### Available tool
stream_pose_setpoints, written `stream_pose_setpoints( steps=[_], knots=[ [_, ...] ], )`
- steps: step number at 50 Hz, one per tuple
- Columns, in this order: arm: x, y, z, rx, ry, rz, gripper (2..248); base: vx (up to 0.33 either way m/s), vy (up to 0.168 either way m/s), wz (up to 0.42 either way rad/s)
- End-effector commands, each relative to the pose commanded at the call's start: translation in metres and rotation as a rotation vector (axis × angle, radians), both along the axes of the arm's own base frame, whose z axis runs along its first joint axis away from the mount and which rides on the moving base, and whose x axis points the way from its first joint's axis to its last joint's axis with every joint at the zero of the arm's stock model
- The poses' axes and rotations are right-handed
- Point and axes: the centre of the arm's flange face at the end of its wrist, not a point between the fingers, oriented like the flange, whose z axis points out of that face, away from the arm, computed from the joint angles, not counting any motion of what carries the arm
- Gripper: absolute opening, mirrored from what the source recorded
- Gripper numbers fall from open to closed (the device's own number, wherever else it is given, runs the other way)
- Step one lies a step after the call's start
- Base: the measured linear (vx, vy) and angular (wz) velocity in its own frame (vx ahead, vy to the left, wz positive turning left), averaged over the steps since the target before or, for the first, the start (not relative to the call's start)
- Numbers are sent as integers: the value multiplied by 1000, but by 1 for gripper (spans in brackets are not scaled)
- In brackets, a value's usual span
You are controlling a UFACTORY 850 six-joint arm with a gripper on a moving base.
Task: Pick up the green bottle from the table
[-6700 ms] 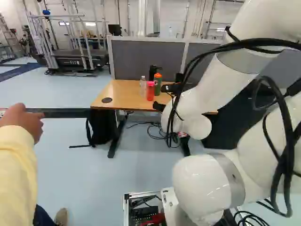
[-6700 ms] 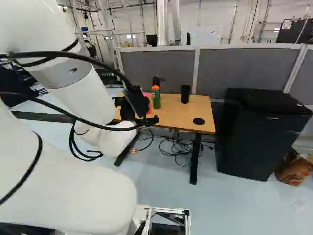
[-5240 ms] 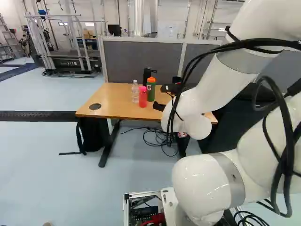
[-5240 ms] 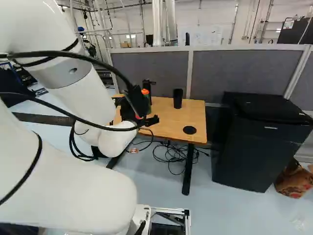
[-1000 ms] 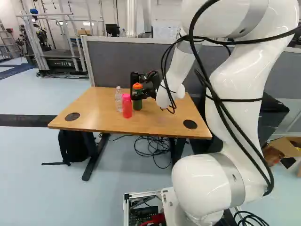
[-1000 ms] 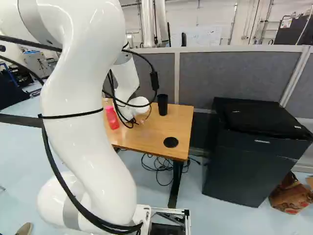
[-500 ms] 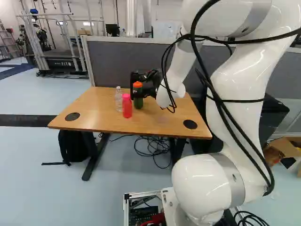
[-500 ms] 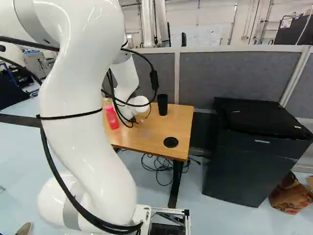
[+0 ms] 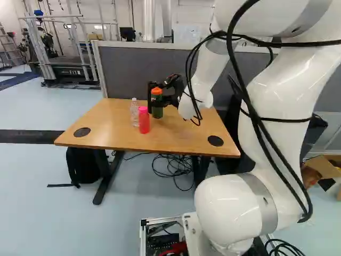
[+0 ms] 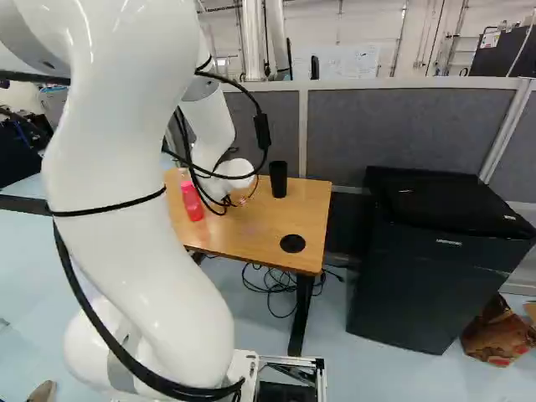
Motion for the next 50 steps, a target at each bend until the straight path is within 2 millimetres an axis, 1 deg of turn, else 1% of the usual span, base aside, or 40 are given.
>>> stream_pose_setpoints(
  steps=[34,50],
  knots=[
    [-41,-29,39,-3,-75,-69,8,0,0,0],
    [-57,-43,42,-5,-82,-106,8,0,0,0]
  ],
)
